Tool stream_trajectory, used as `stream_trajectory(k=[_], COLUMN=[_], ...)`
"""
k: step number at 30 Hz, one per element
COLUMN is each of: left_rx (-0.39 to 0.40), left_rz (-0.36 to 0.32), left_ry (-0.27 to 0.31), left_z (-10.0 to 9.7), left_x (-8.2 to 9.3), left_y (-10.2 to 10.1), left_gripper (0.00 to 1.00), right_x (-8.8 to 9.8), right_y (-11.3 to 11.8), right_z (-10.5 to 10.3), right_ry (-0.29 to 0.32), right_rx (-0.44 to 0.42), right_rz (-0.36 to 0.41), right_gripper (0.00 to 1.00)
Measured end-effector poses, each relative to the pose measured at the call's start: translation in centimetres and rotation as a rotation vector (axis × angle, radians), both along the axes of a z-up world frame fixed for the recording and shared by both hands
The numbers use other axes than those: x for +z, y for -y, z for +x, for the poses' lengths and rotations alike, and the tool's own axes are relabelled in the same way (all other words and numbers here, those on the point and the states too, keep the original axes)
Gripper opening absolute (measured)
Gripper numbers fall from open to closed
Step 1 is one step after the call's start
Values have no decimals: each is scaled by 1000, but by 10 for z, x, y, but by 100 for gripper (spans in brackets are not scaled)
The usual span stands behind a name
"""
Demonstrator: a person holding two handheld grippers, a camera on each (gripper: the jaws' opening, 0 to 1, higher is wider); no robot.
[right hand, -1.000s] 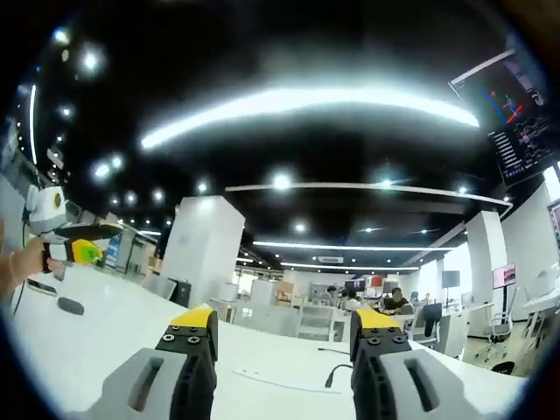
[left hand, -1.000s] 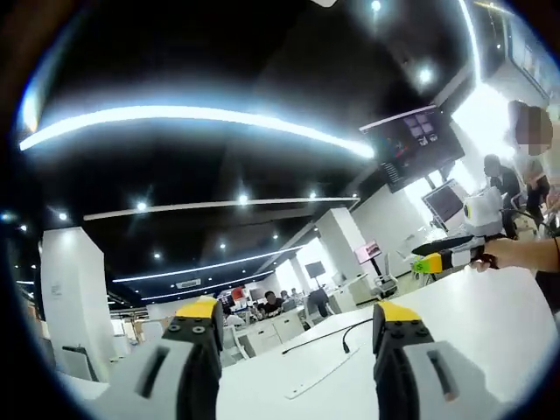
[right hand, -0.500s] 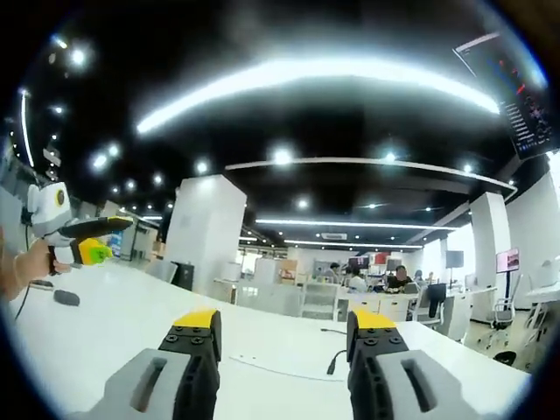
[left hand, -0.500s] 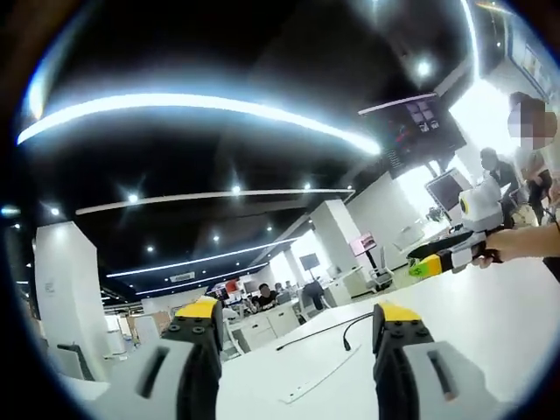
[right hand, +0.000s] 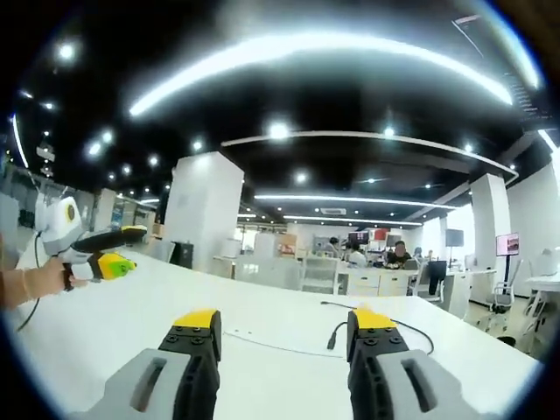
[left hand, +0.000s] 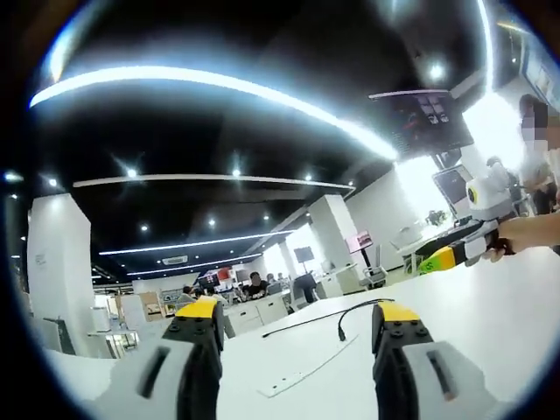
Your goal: Locate the USB plug end of the data cable currently connected to the USB port on the desk. Grip the plug, withdraw it from the port, and place it onto the desktop.
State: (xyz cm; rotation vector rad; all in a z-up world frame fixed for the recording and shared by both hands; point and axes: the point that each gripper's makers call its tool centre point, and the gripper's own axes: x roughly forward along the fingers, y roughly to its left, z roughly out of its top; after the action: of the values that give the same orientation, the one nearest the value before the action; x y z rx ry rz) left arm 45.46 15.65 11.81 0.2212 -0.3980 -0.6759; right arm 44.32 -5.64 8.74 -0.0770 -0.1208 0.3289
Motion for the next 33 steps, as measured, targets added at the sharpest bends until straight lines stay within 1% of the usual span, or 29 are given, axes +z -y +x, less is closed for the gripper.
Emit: stream_trajectory(k=[2, 4, 8, 11, 14, 17, 21, 25, 30, 33], left_rx=[-4, -11, 0, 9, 12, 26, 34, 33, -25, -53], left_rz=[-10, -44, -75, -84, -95, -103, -76, -27, -12, 34], left_ry=[-20, -44, -64, -101, -132, -150, -167, -168, -176, -159], left_z=[7, 14, 29, 44, 53, 64, 74, 81, 78, 78], left_x=[-8, -16, -29, -44, -52, -59, -71, -80, -84, -88], left_y=[1, 1, 0, -1, -3, -5, 1, 11, 18, 26], left_gripper=[69, 69, 69, 69, 68, 68, 68, 68, 68, 68], right_x=[-7, -15, -27, -36, -44, -50, -58, -65, -71, -75], right_y=[-1, -3, -6, -7, -12, -13, -9, -1, 8, 14], right_z=[4, 9, 22, 32, 36, 43, 56, 70, 77, 87], right_ry=[-15, -35, -64, -87, -120, -135, -155, -169, -183, -188], right_rx=[4, 5, 9, 8, 32, 33, 20, -2, -15, -33], right_rz=[4, 1, -3, -1, 29, 27, 20, 12, 21, 27], right_gripper=[58, 58, 57, 57, 58, 58, 57, 56, 55, 55])
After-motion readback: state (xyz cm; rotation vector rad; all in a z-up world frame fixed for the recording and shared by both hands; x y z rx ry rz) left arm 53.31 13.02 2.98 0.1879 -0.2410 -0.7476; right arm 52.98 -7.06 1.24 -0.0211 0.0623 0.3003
